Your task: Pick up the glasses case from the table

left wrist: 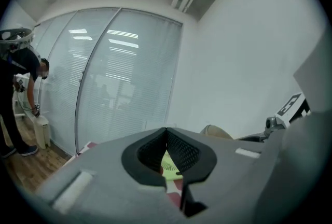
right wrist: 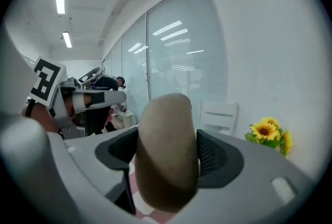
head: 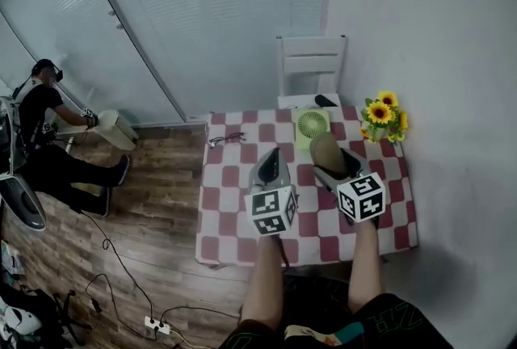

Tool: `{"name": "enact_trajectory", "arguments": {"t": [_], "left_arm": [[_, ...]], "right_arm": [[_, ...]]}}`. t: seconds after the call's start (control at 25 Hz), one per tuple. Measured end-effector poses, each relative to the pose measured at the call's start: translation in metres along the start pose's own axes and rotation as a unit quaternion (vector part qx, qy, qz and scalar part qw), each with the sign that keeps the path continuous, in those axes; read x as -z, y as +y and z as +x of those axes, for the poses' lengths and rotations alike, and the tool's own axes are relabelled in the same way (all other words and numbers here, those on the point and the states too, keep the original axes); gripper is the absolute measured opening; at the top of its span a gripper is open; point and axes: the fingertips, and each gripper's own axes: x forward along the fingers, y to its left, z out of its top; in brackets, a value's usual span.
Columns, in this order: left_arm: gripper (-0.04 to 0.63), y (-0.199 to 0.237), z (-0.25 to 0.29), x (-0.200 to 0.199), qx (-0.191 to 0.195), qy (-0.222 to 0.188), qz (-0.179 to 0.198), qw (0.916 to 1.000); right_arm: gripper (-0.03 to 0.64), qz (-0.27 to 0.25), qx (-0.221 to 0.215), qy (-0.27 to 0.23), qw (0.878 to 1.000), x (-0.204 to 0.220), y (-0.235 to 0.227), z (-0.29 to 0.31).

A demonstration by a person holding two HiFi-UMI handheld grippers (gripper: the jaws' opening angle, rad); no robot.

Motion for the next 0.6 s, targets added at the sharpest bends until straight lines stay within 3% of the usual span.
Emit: {"name": "enact_trajectory", "arguments": {"t": [0.2,0.36,0.48,0.6], "left_arm": [[0.011,-0.016,-0.016,-0.04,-0.012,-0.044,0.03,0.9985],[0.011,-0.009,-0.041,-0.061,-0.091,-0.094,0.098,0.9866],[0.011,-0.011,-0.051,-0.07,-0.095,-0.112,0.111,0.9828],[0.011,-0.013,-0.055,-0.071,-0.088,-0.114,0.112,0.9833]], "right_arm": [[0.357,-0.009,0.046,-0.093,0.995,-0.06,-0.018,-0.036],[0.357,-0.013,0.052,-0.171,0.984,-0.092,-0.017,-0.062],[0.357,-0.006,0.051,-0.19,0.98,-0.094,-0.015,-0.066],[0.359,-0.019,0.085,-0.192,0.977,-0.094,-0.019,-0.069]]}}
